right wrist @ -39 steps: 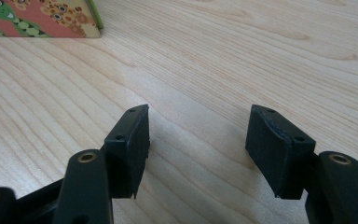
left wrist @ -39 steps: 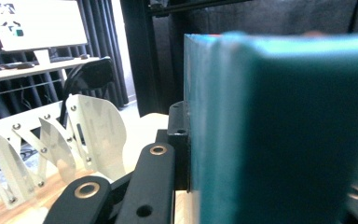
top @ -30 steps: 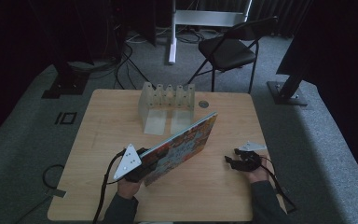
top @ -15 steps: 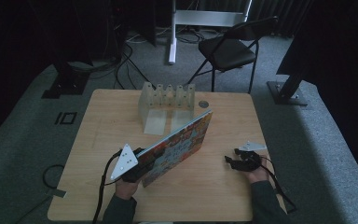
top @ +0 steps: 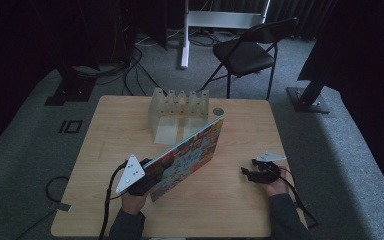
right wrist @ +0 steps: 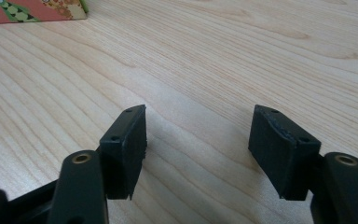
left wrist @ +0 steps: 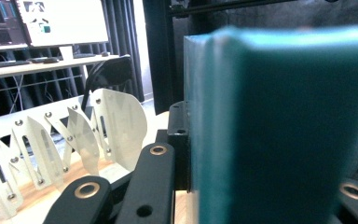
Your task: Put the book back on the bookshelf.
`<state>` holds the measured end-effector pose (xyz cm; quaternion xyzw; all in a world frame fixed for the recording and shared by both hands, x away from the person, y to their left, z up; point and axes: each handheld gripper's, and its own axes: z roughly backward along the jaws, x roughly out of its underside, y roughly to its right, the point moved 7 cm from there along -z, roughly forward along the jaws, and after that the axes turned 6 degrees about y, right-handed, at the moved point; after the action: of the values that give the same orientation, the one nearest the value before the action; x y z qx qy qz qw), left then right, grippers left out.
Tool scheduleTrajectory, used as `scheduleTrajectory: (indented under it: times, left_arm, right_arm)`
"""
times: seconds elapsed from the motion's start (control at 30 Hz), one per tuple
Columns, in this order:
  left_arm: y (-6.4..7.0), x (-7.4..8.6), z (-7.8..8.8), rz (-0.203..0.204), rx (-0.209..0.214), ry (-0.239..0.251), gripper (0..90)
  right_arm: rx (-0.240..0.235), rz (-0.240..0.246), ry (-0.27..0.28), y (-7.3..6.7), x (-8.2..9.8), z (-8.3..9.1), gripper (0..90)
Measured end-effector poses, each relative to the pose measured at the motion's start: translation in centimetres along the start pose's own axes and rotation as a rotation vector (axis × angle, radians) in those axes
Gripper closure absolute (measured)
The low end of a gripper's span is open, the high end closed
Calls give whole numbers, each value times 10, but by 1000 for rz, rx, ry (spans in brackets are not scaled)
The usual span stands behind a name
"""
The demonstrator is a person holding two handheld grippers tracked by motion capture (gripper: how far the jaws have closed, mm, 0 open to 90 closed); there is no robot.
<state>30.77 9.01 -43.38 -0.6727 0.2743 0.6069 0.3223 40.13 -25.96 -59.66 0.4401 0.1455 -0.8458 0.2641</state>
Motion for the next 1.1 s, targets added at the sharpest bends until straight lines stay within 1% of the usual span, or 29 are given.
scheduleTrajectory:
  times: [0.2,0.37,1.1]
  left_arm:
    - [-2,0,2,6,-10,2,803]
    - [-5,0,4,12,-23,5,802]
    - [-16,1,16,36,-75,14,802]
  right_arm:
    - [-1,1,-2,0,0,0,348]
    - [2,12,-7,-1,0,-1,331]
    - [1,13,-7,-1,0,-1,326]
